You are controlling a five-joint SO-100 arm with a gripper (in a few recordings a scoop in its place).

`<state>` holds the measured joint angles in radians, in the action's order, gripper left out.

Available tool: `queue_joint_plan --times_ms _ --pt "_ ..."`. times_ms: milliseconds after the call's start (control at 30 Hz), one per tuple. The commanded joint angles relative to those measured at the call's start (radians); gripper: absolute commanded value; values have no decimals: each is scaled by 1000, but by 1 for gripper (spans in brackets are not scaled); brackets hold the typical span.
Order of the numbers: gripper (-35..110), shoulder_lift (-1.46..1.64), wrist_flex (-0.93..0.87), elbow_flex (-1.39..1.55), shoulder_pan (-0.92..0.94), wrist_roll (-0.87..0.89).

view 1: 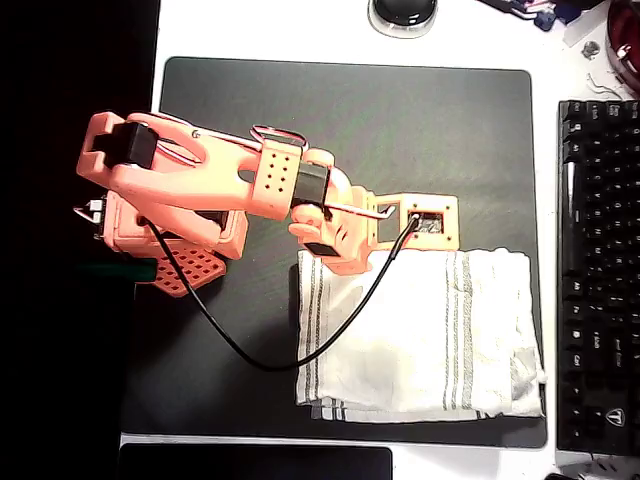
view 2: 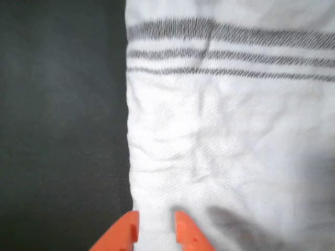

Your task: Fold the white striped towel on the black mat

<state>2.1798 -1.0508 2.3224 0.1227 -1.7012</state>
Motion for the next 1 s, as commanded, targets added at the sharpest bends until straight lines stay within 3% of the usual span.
queue_joint_plan --times_ms 0,433,967 --pt "9 104 -34 -35 -11 -2" --pt "0 520 -38 258 -57 6" --pt "0 977 -26 646 -91 92"
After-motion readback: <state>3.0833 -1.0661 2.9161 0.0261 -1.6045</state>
